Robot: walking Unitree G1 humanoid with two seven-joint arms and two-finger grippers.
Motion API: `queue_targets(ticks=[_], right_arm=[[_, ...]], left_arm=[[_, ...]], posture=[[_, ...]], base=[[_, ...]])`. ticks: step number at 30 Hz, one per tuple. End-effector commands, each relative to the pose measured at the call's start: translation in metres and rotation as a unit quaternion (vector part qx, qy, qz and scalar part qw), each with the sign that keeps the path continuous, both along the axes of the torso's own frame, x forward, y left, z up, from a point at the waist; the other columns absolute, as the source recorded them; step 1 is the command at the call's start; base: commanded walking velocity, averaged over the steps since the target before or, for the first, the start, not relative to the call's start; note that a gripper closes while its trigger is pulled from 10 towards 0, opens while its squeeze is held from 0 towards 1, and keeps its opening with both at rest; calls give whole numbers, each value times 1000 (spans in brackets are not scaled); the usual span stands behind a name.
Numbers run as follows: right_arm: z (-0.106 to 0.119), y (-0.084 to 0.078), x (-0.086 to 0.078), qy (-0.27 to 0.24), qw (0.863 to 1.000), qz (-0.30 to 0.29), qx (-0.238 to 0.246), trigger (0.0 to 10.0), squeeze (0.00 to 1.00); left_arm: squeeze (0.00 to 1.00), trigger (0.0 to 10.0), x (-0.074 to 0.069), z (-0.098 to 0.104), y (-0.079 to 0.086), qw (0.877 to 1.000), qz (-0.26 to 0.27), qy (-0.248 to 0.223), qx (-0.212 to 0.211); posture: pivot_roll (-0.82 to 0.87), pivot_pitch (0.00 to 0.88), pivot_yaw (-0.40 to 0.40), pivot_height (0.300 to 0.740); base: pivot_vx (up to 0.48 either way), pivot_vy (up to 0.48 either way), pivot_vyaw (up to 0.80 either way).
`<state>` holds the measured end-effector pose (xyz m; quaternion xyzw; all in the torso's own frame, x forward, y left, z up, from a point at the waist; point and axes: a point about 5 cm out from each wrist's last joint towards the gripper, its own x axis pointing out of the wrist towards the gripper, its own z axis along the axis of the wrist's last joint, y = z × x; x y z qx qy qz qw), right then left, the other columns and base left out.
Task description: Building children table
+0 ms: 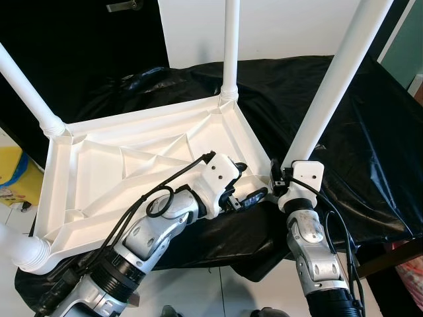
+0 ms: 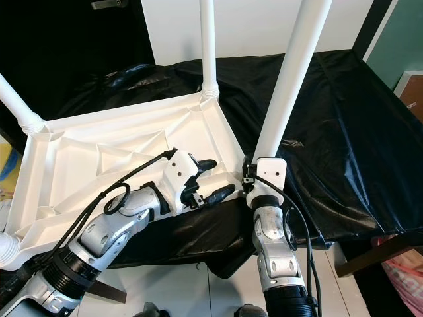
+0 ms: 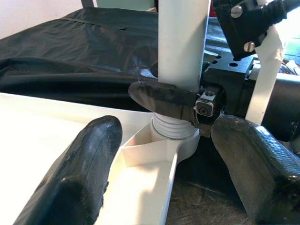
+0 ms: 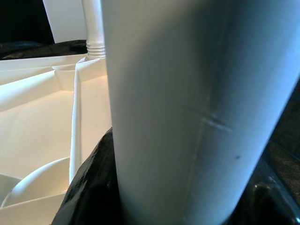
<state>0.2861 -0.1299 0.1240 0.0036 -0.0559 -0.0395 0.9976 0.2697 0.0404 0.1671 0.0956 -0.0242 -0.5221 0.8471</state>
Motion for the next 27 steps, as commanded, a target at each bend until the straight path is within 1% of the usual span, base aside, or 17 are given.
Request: queue_targets(ticks=[1, 5, 6, 13, 14, 15, 16, 18, 19, 22, 23, 24, 26, 27], right_arm=[[-21, -2, -6, 54, 998, -13, 3, 10000, 0], [-18, -6, -7, 47, 999, -9, -1, 10000, 0], [-17, -8, -7, 42, 999, -8, -2, 10000, 1000], [-11, -12, -9, 23, 1000, 14, 0, 10000, 1000], [-9, -13, -9, 17, 1000, 23, -4, 10000, 867], [-7, -14, -9, 13, 999, 38, -2, 10000, 0], [-7, -14, -9, 13, 999, 38, -2, 10000, 0], [-2, -20, -9, -1, 997, 76, -10, 10000, 0], [-2, -20, -9, -1, 997, 76, -10, 10000, 0], [7, -30, -8, -17, 988, 153, -24, 10000, 0], [7, -30, -8, -17, 988, 153, -24, 10000, 0], [9, -32, -7, -19, 985, 172, -28, 10000, 0], [13, -34, -6, -20, 973, 224, -41, 10000, 0], [13, -34, -6, -20, 973, 224, -41, 10000, 0]], left_arm=[[0, 10000, -6, -2, -1, 997, -69, 4, 16], [0, 10000, -7, -3, 0, 998, -67, 5, 15], [0, 10000, -7, -3, 0, 998, -67, 5, 15], [0, 10000, -8, -4, -1, 998, -68, 7, 15], [0, 10000, -8, -5, -1, 998, -68, 7, 15], [0, 10000, -8, -5, 0, 998, -68, 7, 15], [0, 10000, -8, -5, 0, 998, -68, 7, 15], [0, 10000, -8, -6, 0, 997, -69, 7, 16], [0, 10000, -8, -6, 0, 997, -69, 7, 16], [0, 10000, -8, -6, 0, 997, -70, 8, 17], [0, 10000, -8, -6, 0, 997, -70, 8, 17], [0, 10000, -8, -6, 0, 997, -70, 8, 17], [0, 10000, -8, -6, 0, 997, -72, 8, 18], [0, 10000, -8, -6, 0, 997, -72, 8, 18]], posture=[[-106, 59, 23, 740], [-106, 61, 20, 740], [-107, 59, 20, 740], [-109, 55, 17, 740], [-111, 52, 17, 740], [-112, 52, 17, 740], [-112, 52, 17, 740], [-115, 47, 19, 740], [-115, 47, 19, 740], [-115, 47, 22, 740], [-115, 47, 22, 740], [-115, 47, 22, 740], [-113, 43, 29, 740], [-113, 43, 29, 740]], base=[[0, 0, 0], [0, 0, 0], [0, 0, 0], [0, 0, 0], [0, 0, 0], [0, 0, 0], [0, 0, 0], [0, 0, 0], [0, 0, 0], [0, 0, 0], [0, 0, 0], [0, 0, 0], [0, 0, 0], [0, 0, 0]])
